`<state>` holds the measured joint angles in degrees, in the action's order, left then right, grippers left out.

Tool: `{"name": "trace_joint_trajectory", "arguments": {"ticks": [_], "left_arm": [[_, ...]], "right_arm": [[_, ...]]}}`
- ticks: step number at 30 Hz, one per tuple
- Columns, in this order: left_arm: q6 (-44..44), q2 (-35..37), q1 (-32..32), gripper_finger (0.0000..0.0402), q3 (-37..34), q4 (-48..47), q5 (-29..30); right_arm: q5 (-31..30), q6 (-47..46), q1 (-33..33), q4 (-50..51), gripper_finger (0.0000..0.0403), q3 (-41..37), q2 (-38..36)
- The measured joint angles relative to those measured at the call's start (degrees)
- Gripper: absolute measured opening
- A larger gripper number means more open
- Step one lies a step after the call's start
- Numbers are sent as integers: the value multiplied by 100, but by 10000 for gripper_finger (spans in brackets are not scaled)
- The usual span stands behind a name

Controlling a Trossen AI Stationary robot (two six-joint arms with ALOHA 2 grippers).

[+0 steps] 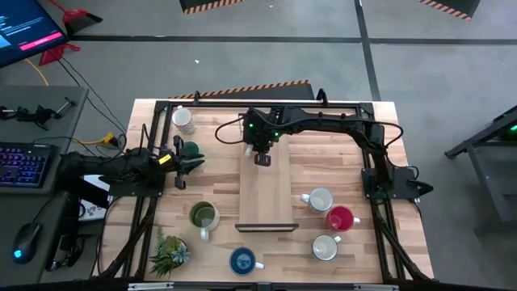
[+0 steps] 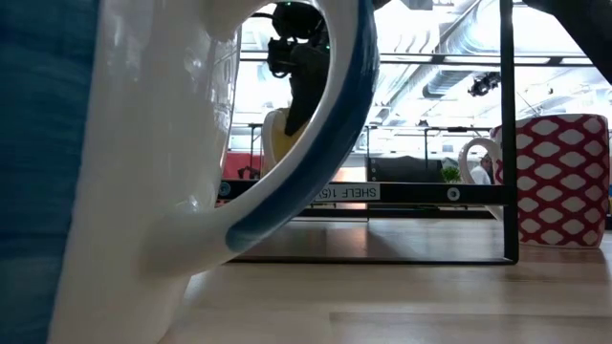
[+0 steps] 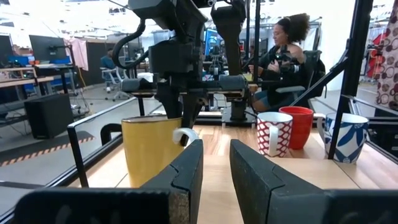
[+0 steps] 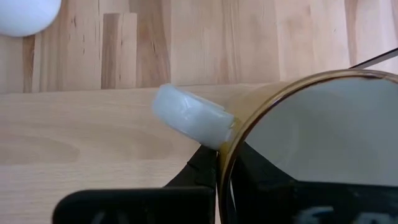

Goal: Place coffee mugs
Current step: Put the yellow mug on the shelf

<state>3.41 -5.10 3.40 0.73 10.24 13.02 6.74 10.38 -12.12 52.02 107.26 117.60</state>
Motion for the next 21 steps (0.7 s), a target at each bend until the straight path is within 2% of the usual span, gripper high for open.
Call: {"name": "trace_joint_trajectory", "arguments": {"ticks": [7,21], "left_arm": [[-22,0,0,70,0,0,0],[-25,0,0,70,0,-13,0]], "right_arm": [[-3,17,0,-5,22,-2,-4],[-23,27,-24,-44,28,-9,-2]]}}
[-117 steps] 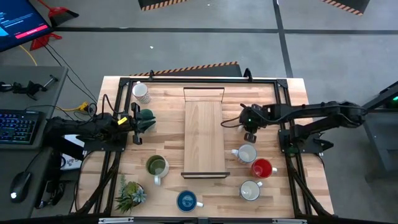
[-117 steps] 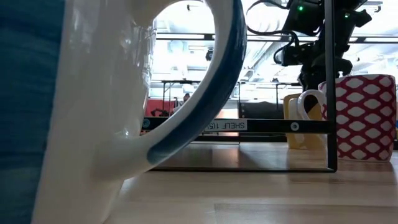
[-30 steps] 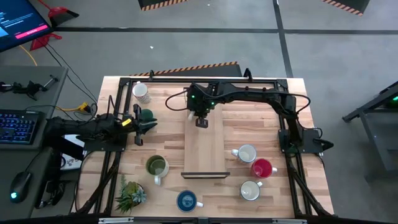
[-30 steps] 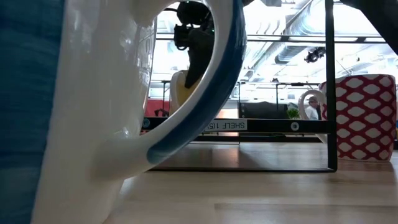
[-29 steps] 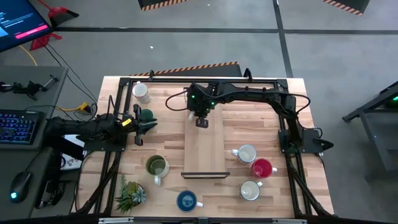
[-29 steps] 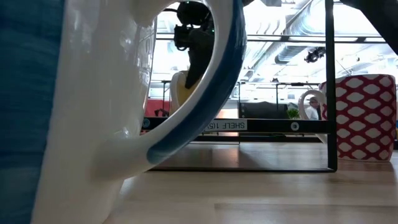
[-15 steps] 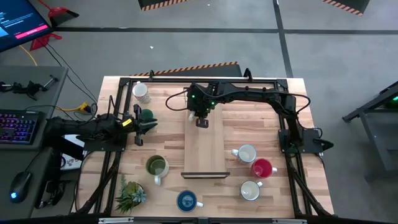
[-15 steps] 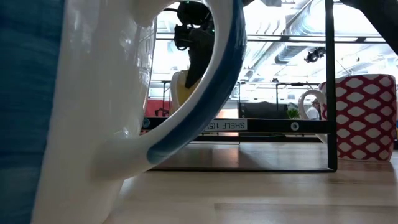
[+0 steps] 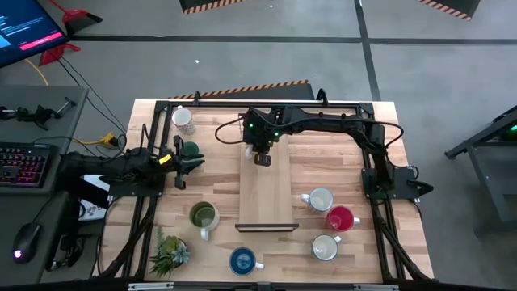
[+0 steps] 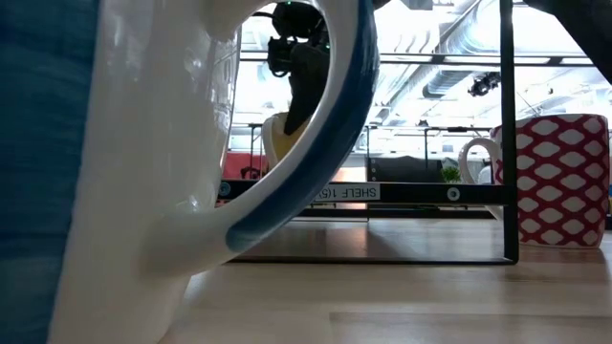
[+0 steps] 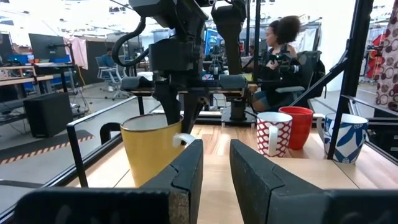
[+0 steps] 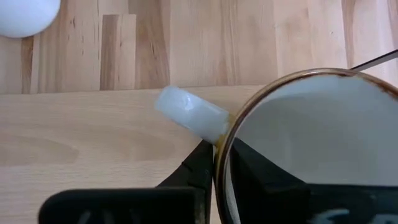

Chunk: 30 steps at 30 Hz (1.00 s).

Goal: Place coffee mugs
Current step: Put the yellow mug on the shelf

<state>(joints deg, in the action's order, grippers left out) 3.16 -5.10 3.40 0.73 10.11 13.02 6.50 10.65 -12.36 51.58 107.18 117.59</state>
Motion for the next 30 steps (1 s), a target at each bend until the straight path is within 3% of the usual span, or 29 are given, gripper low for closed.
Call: {"name": "trace_joint_trajectory", "arguments": {"ticks": [15,30], "left_arm": [[0,0,0,70,0,-4,0],[-10,0,0,70,0,-7,-2]], "right_arm": [[-304,30,0,-421,109,-11,13],[-626,146,-9,-659,114,-11,17]]}}
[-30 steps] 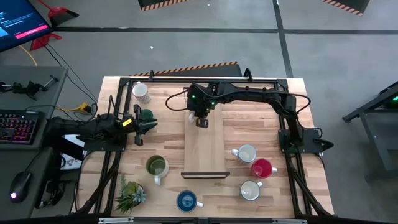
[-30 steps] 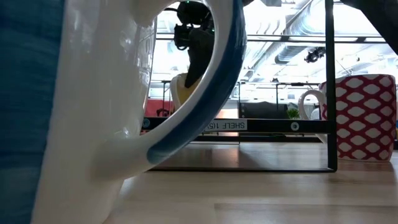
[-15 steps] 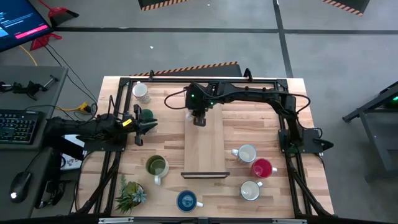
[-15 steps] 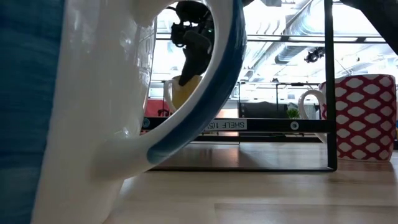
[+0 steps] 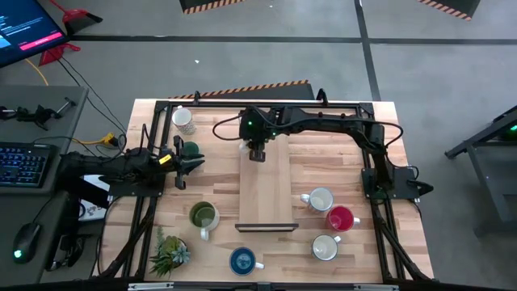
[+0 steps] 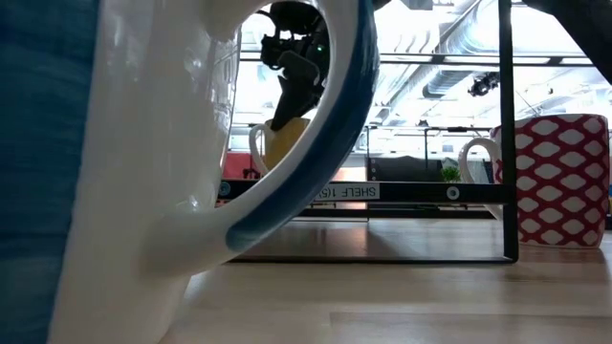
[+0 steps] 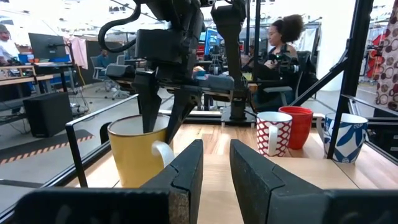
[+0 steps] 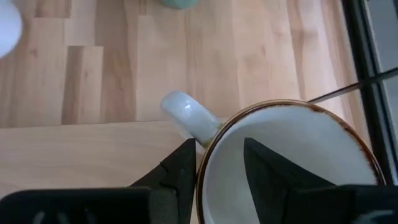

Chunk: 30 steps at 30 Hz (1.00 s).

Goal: Place coffee mugs
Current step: Put the yellow mug on the shelf, then put the white and gray patterned mug on the shelf

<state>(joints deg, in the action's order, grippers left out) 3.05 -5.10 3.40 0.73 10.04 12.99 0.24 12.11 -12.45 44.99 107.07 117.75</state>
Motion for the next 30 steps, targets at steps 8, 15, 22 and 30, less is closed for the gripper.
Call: {"name": "trace_joint_trajectory", "arguments": {"ticks": [8,15,22,30], "left_arm": [[-6,0,0,70,0,-2,0],[-110,-2,4,70,0,-157,-302],[-105,-2,2,70,0,-166,-302],[-97,2,2,70,0,-37,-301]], "right_arm": [[-73,40,0,6,114,70,-2],[-109,68,44,436,114,576,-28],[-115,-6,181,2261,114,1598,-28],[53,-284,495,4430,114,2518,-431]]}}
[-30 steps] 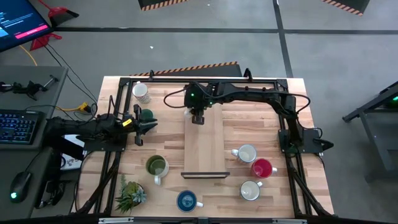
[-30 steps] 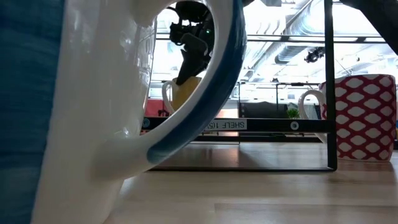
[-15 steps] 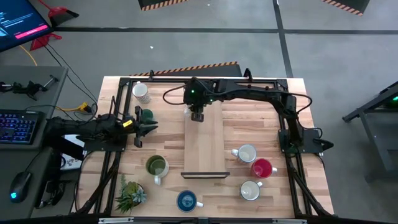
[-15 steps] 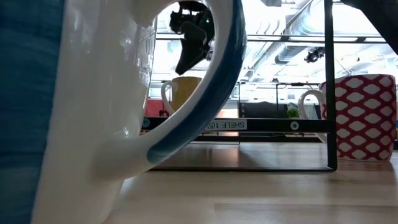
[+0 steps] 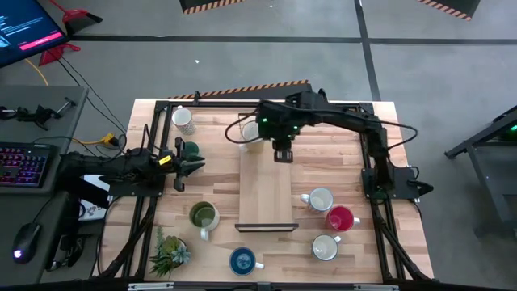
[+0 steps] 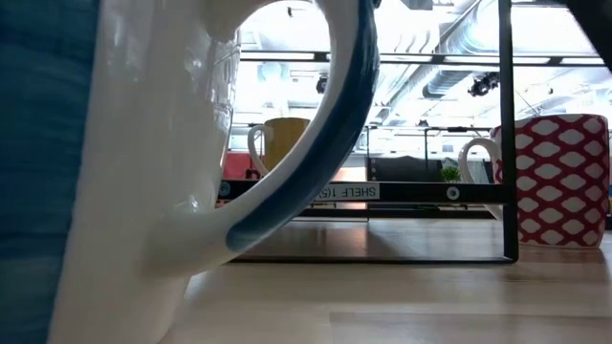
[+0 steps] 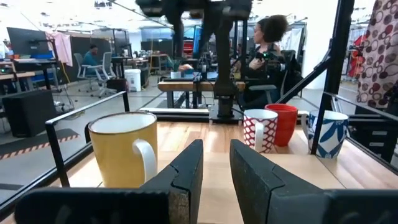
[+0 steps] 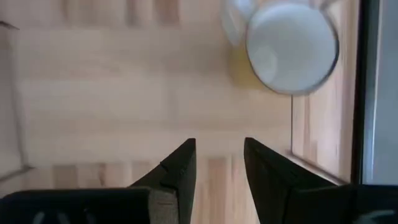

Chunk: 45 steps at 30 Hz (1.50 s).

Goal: Place coffee mugs
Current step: Put the white and gray patterned mug on the shelf

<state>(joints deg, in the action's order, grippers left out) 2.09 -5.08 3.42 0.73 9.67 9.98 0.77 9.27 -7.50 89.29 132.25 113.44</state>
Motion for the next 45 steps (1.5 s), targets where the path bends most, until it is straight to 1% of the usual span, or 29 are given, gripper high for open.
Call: {"name": "trace_joint_trajectory", "arguments": {"ticks": [2,5,8,10,14,18,21,24,27,30,32,35,38,41,43,45], "left_arm": [[3,1,0,70,0,66,1],[7,11,-2,70,69,60,2],[55,15,-2,70,204,59,1],[52,15,-2,70,297,54,-1],[-2,15,-2,70,385,12,-180],[-37,13,-2,70,476,-447,-487],[-161,11,0,70,545,-837,-525],[-356,11,0,70,587,-995,-521],[-444,11,0,70,592,-1110,-521],[-450,11,0,70,592,-1221,-518],[-448,11,0,70,592,-1229,-517],[-448,11,0,70,592,-1191,-508],[-446,11,0,70,592,-1188,-455],[-257,11,0,70,592,-1068,-368],[-32,11,0,70,590,-899,-249],[247,11,0,70,590,-729,19]], "right_arm": [[219,45,86,100,114,-227,-430],[-149,-383,223,6,113,-998,-1244],[-586,-1027,384,-258,112,-2092,-2182],[-802,-1249,524,-719,112,-2976,-2889],[-922,-1663,798,-1716,112,-4890,-4205],[-963,-2249,994,-2584,112,-6647,-5477],[-928,-2547,1175,-3206,112,-7707,-6208],[-928,-2609,1345,-4058,112,-8640,-6763],[-964,-2557,1490,-5084,112,-9590,-7176],[-1054,-2384,1571,-6513,112,-10606,-7453],[-1090,-2316,1581,-7515,112,-11227,-7531],[-1105,-2211,1580,-9034,112,-11934,-7513],[-1108,-1914,1579,-10586,112,-12404,-7419],[-1157,-1242,1579,-11980,112,-12604,-7259],[-1275,-816,1575,-12583,112,-12625,-7130],[-1399,-547,1575,-12877,112,-12617,-7027]]}}
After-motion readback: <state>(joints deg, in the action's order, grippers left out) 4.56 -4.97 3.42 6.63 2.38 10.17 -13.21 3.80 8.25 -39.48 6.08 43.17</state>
